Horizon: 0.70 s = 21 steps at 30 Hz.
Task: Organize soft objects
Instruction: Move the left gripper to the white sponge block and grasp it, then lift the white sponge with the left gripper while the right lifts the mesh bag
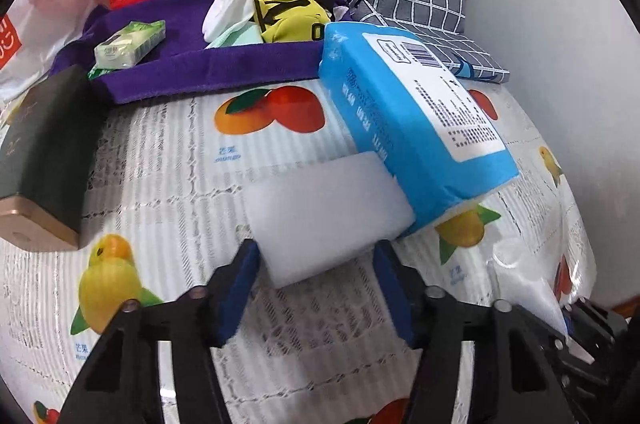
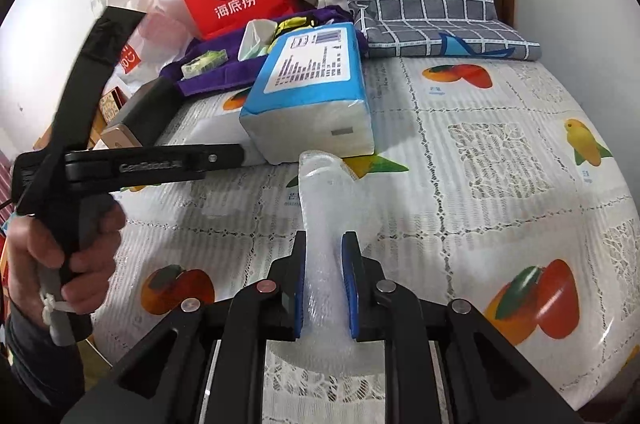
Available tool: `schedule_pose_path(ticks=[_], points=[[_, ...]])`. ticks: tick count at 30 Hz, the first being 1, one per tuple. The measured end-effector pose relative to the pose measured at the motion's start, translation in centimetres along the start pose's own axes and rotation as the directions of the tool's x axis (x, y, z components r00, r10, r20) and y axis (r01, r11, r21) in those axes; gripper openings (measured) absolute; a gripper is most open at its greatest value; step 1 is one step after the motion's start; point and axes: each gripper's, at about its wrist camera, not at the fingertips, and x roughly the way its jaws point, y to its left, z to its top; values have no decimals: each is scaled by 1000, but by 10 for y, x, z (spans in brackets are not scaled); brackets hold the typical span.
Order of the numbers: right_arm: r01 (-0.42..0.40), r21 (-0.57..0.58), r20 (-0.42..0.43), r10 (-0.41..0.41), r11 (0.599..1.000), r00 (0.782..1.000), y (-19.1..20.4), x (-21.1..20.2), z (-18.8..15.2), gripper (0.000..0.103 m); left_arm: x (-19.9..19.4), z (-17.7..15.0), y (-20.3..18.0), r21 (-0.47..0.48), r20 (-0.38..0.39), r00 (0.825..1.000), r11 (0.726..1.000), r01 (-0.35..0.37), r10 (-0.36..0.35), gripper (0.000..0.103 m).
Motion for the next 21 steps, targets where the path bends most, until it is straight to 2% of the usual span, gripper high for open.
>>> schedule_pose_path(ticks=[5, 15, 21], points=[[20, -25, -9, -20, 999, 1000, 6, 7, -3, 17, -4, -11, 7, 10, 17, 1000, 1000, 15, -15, 34], [24, -32, -13, -25, 999, 1000, 9, 9, -5, 17, -28, -46, 31, 6, 34, 999, 1000, -3, 3, 32], [21, -42, -10, -22, 999, 1000, 14, 9, -5, 16, -47, -68, 61, -65, 42, 998, 997, -38, 41, 32]])
